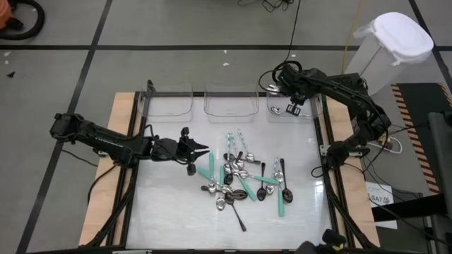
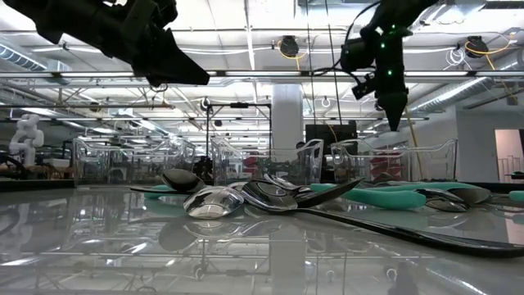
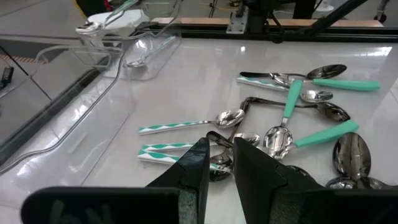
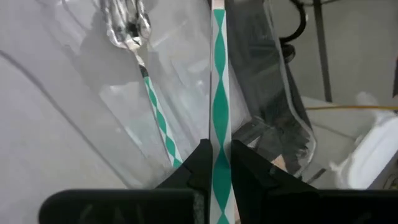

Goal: Sort silverware by color (type)
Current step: Put the green patterned spoon into the right transparent bin

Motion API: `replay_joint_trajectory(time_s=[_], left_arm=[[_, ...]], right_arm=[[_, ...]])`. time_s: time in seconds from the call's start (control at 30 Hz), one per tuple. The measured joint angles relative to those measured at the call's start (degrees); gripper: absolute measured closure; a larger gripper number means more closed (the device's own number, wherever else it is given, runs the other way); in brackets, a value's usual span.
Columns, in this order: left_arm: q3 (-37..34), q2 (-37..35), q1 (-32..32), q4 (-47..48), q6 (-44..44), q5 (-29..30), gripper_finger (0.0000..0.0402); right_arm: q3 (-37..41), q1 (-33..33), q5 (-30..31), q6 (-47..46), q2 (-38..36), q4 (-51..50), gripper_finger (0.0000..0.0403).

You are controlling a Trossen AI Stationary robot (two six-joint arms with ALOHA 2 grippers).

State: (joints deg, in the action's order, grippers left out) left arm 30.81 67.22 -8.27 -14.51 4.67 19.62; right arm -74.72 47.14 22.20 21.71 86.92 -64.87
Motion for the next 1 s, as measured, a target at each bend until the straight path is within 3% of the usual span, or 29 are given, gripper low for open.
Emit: replay_joint_trajectory(time_s=[0.43, 0.6, 1.0], left_arm=[[0.0, 0.0, -0.1, 4.7, 2.7, -0.2, 0.0327], [0.0, 0.0, -0.3, 5.6, 4.2, -0.3, 0.0327], [0.0, 0.0, -1.3, 5.3, 4.4, -0.3, 0.0327]], right_arm=[[0.3, 1.0, -0.2, -1.1, 1.3, -2.1, 0.0369], [3.1, 1.3, -3.2, 0.6, 1.3, -2.0, 0.0369], [8.0, 1.3, -2.9, 3.3, 1.3, 0.6, 0.0351]])
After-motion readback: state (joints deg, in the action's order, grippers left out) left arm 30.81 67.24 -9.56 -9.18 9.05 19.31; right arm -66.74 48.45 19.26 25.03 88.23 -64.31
